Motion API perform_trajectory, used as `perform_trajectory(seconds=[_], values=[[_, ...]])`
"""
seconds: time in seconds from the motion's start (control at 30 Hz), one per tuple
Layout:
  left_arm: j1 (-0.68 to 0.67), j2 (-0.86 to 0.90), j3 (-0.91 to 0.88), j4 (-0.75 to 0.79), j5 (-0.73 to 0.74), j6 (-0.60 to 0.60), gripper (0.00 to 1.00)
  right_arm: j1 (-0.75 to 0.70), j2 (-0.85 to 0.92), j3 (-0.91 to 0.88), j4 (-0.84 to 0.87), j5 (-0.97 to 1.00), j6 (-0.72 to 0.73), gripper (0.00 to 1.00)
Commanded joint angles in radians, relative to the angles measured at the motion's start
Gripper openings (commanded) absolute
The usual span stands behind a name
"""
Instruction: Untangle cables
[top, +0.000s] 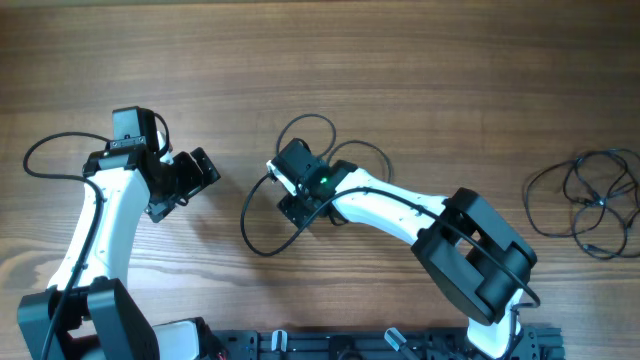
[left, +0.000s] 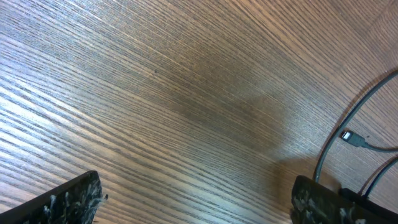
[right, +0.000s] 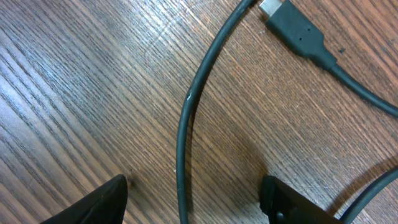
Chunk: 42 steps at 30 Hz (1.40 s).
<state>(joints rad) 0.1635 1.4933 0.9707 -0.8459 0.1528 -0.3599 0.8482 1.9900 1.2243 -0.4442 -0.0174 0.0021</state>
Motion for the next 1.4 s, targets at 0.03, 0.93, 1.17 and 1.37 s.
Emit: perform_trajectory(seconds=[0.03, 0.93, 1.17, 1.37], values=[[-0.005, -0.012, 0.002, -0.006, -0.016, 0.015, 1.00, 0.003, 0.017, -0.035, -0.001, -0.010, 0.017, 0.71], [-0.005, -0.012, 0.002, -0.008, -0.016, 0.015, 1.00, 0.003, 0.048, -0.055, 0.092, -0.021, 0.107, 0.18], [-0.005, -0.012, 0.002, -0.008, -0.016, 0.015, 1.00, 0.003, 0.048, -0.055, 0.089, -0.066, 0.126, 0.04], [-0.005, -0.012, 0.002, -0.008, -0.016, 0.015, 1.00, -0.017, -0.032, -0.050, 0.028, -0.082, 0.128, 0.04]])
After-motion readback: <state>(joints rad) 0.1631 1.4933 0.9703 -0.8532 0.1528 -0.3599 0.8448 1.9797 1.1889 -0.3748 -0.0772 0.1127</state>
